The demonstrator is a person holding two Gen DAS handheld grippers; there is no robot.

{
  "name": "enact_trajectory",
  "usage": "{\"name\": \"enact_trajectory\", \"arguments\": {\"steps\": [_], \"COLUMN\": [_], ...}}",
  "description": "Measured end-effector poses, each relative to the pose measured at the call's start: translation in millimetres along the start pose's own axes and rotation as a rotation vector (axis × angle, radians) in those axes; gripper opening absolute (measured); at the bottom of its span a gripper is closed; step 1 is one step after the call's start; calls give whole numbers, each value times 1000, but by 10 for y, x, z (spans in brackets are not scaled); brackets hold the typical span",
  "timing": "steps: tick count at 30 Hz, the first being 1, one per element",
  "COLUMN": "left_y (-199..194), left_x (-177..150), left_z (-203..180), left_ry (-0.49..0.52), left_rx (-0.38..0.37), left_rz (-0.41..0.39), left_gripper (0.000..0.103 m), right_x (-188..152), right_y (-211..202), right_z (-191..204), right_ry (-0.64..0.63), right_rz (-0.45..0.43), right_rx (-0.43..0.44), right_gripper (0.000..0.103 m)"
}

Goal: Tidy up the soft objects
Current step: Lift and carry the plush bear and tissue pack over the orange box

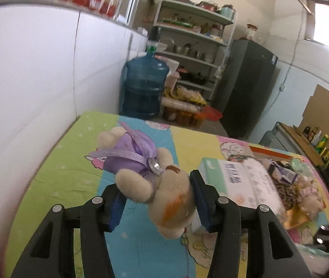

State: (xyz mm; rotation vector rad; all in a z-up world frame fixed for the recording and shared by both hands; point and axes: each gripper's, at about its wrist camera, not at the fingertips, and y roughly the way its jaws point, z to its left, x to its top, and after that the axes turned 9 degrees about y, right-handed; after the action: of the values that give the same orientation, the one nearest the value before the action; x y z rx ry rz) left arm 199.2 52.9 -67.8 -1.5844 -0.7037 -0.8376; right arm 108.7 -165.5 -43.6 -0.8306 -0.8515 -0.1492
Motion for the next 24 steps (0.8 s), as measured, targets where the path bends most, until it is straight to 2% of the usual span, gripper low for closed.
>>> {"name": "enact_trajectory", "arguments": {"steps": [11,24], "left_y": [-647,-890], "left_x": [-179,-296], "left_z": [-325,-882], "left_ry": [60,137], "left_rx": [-24,-126], "left_rz": [-63,-85], "left_gripper": [54,54], "right_x": [-175,-453], "right_y": [-316,-866], "right_z": [33,-236], "right_ry": [14,109], "right_rz": [-65,-177], "right_rx": [-107,-264], "right_gripper": [33,33]}}
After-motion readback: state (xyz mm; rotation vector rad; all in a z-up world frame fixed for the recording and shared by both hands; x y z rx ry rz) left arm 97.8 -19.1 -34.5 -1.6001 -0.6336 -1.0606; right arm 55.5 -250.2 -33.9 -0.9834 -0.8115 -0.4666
